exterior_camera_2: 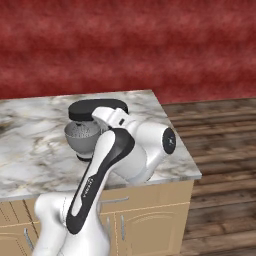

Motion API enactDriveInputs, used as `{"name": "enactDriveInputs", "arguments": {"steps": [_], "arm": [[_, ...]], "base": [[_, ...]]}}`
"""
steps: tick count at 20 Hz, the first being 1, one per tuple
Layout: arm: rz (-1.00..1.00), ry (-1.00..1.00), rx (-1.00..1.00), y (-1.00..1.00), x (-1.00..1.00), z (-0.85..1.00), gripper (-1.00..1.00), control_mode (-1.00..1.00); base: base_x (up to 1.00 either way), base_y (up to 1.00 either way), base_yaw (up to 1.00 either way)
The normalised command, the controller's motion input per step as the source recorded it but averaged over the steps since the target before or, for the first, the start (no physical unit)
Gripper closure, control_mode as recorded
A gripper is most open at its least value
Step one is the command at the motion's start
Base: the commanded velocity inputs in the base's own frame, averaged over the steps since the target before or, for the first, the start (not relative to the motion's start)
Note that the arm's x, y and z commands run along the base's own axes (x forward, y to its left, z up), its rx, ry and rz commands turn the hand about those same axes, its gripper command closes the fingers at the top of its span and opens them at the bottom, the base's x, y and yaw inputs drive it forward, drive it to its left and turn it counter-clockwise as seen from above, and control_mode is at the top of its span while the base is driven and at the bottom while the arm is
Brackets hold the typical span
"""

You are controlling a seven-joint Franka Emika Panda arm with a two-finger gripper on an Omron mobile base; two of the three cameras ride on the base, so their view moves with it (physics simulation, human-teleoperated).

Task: Add butter and sugar cubes to the stand mixer bowl and then turn on the stand mixer to begin making frosting.

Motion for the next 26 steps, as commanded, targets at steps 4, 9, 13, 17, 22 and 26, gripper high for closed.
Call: {"name": "enactDriveInputs", "arguments": {"steps": [4, 9, 13, 17, 22, 26], "arm": [[0.0, 0.18, 0.09, 0.0, -0.07, -0.34, -1.0, -1.0], [0.0, 0.05, 0.0, 0.0, -0.13, -0.5, -1.0, -1.0], [0.0, 0.04, 0.0, 0.0, 0.0, -0.37, -1.0, -1.0], [0.0, 0.0, 0.0, 0.0, 0.05, -0.24, -1.0, -1.0], [0.0, 0.0, -0.01, 0.02, 0.25, -0.04, -1.0, -1.0], [0.0, 0.0, -0.06, 0.05, 0.28, 0.0, -1.0, -1.0]], "base": [[0.0, 0.0, 0.0], [0.0, 0.0, 0.0], [0.0, 0.0, 0.0], [0.0, 0.0, 0.0], [0.0, 0.0, 0.0], [0.0, 0.0, 0.0]]}}
